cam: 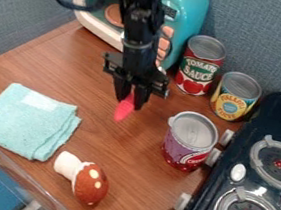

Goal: Move the spoon to the right side on the table

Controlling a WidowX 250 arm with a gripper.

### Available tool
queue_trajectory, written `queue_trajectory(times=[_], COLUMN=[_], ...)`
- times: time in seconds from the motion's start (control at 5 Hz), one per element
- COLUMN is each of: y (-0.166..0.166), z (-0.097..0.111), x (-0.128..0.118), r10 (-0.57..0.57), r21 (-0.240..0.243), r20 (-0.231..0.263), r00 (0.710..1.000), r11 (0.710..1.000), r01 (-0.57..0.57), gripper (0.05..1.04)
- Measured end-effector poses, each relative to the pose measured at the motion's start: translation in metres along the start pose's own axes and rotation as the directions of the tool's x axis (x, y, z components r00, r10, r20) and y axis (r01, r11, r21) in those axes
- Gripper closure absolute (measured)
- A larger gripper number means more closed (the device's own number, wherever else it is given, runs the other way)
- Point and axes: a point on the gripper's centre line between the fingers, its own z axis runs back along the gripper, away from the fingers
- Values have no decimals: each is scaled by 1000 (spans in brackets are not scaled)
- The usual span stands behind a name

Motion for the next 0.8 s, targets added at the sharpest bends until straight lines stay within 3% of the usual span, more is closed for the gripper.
queue_trajectory(times=[0.2,0.4,0.6,0.8], y=[-6,-11,-13,-16], z=[-12,-29,-34,-36], x=[1,-1,4,5], r10=[-21,-18,-3,2], r21=[-22,-55,-52,-5], r20=[3,-37,-35,-11], r00=[1000,999,999,1000], r11=[1000,998,999,1000], r01=[21,16,1,-2], gripper=[712,712,712,646])
